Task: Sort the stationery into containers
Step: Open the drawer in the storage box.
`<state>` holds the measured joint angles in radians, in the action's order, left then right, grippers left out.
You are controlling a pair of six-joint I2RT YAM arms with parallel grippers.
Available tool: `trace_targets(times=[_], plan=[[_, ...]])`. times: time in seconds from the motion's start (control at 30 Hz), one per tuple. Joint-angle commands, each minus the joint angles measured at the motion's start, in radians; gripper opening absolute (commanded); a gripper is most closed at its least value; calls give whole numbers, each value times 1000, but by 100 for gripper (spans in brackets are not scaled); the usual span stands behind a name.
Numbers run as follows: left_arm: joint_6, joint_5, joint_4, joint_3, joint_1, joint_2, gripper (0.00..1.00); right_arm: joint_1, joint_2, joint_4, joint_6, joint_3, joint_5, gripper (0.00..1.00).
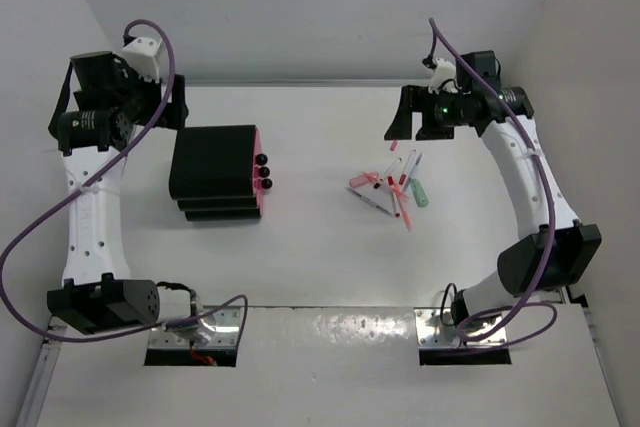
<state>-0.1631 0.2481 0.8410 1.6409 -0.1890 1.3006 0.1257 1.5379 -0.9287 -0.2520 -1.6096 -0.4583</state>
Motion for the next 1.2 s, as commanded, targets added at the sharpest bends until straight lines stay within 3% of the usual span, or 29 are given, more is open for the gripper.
trace_targets(times=[0.0, 0.07, 0.2, 0.3, 0.43, 0.6, 0.83, 1.17], plan=[[-50, 87, -5, 54, 43, 17, 96, 31, 7, 51, -59, 13, -40, 89], [-105, 190, 16, 50, 59, 14, 89, 60, 33, 74, -78, 17, -75, 85], [-183, 238, 75, 5, 100, 14, 80, 118, 131, 145, -185, -10, -150, 74], [-205, 253, 78, -59, 109, -3, 80, 169, 241, 224, -306, -49, -247, 62], [-247, 286, 26, -163, 125, -64, 75, 233, 384, 430, -515, -87, -387, 50], [-243, 229, 29, -202, 135, -84, 66, 327, 594, 710, -792, -154, -535, 42], [-227, 214, 89, -179, 148, -29, 62, 384, 780, 921, -998, -194, -579, 41], [-225, 201, 56, -227, 154, 12, 51, 404, 921, 1086, -1066, -176, -628, 46]])
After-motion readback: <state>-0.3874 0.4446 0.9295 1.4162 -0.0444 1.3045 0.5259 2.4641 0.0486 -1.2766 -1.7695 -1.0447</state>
